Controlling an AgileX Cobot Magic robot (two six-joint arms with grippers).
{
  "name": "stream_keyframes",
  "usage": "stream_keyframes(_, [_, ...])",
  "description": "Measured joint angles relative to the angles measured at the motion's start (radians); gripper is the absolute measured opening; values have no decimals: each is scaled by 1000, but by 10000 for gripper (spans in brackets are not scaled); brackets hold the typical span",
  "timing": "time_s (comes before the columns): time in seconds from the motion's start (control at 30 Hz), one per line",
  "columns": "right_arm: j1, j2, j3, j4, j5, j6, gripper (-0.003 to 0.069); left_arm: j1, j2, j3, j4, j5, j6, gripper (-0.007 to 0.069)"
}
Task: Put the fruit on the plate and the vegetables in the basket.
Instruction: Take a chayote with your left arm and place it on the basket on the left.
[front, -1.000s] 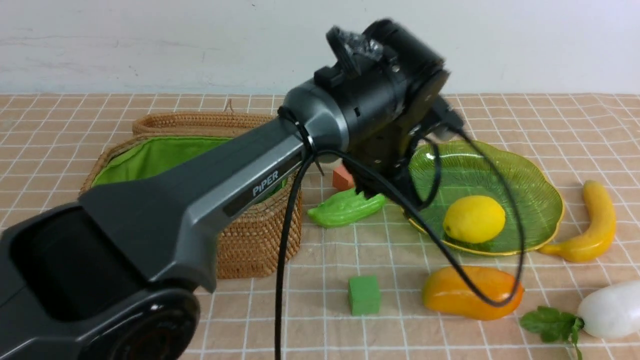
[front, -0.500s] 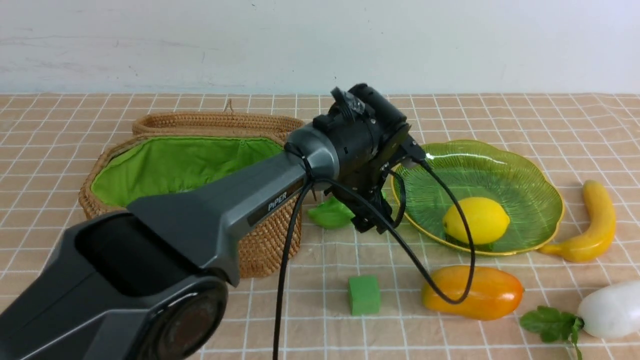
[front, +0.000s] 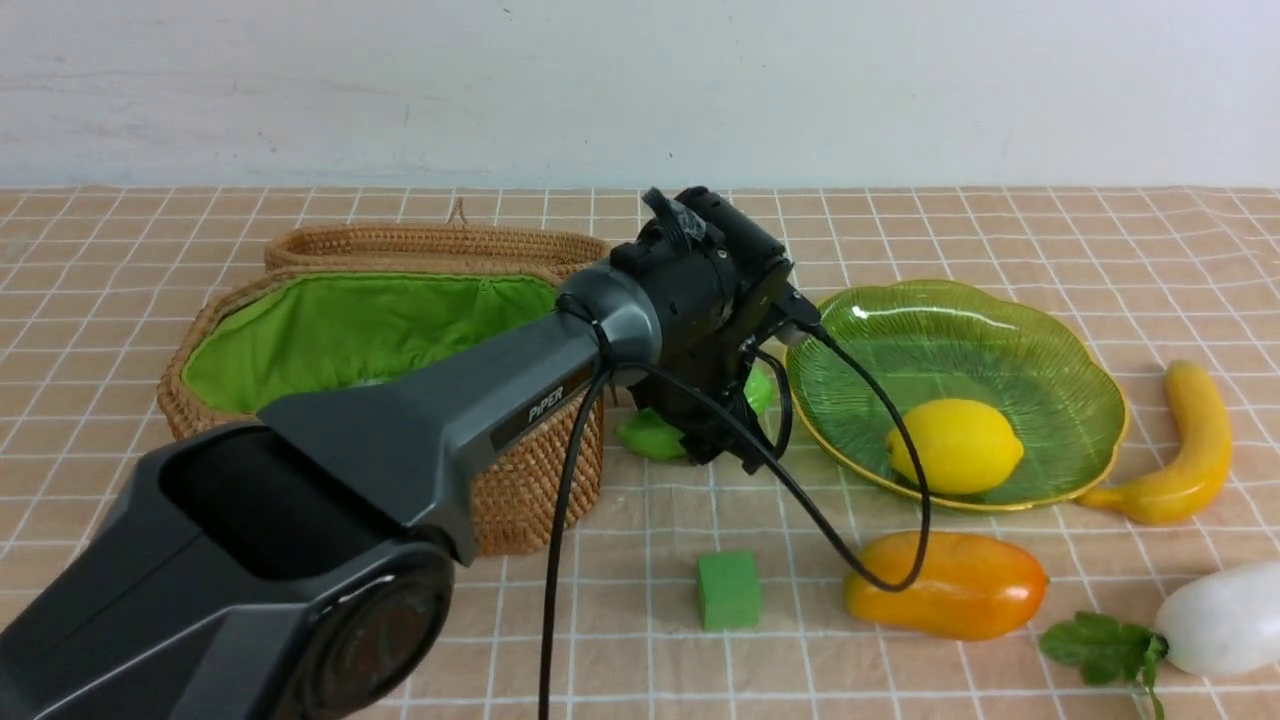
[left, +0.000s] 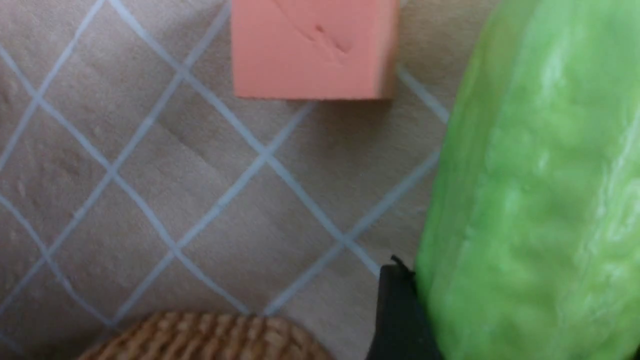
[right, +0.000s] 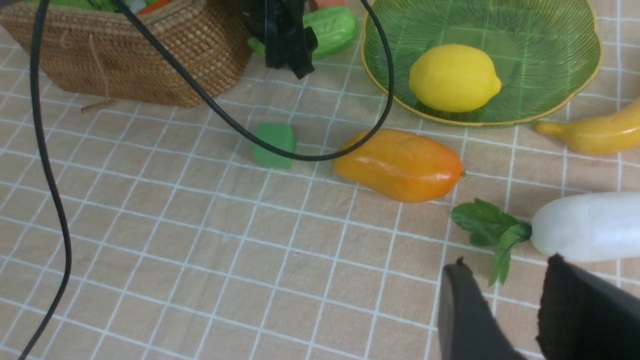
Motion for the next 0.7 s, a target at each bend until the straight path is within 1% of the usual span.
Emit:
stream_keyframes(0.03, [0, 0, 0, 0, -1, 0, 237, -3, -3, 0, 0, 3, 0, 432])
stream_keyframes(0.13, [0, 0, 0, 2, -11, 0, 237, -35, -77, 0, -6, 74, 22, 432])
stream_keyframes(0.17, [0, 0, 0, 8, -18, 0, 237, -60, -125, 0, -7, 116, 37, 432])
stream_keyframes(0.27, [0, 0, 0, 33, -50, -4, 237, -95, -244, 13, -26, 141, 45, 432])
stream_keyframes(0.3, [0, 0, 0, 35, -54, -5, 238, -97, -262, 18, -31, 141, 45, 432])
stream_keyframes(0.4, [0, 0, 0, 50, -84, -18, 238, -96, -444, 122, -43, 144, 56, 432])
stream_keyframes(0.43, [0, 0, 0, 50, -84, -18, 238, -94, -444, 122, -43, 145, 58, 432])
stream_keyframes(0.47, [0, 0, 0, 52, -91, -20, 239, -73, -544, 221, -35, 145, 77, 432])
stream_keyframes(0.5, [0, 0, 0, 52, -92, -20, 239, -73, -555, 234, -33, 145, 81, 432])
stream_keyframes(0.57, [0, 0, 0, 61, -94, -25, 239, -5, -679, 413, -17, 146, 148, 432])
stream_keyframes(0.63, [0, 0, 0, 66, -99, -34, 239, 37, -720, 494, -13, 145, 184, 432])
stream_keyframes(0.67, [0, 0, 0, 70, -105, -51, 239, 98, -756, 591, -12, 118, 253, 432])
stream_keyframes(0.7, [0, 0, 0, 76, -112, -66, 239, 135, -763, 642, -12, 77, 288, 432])
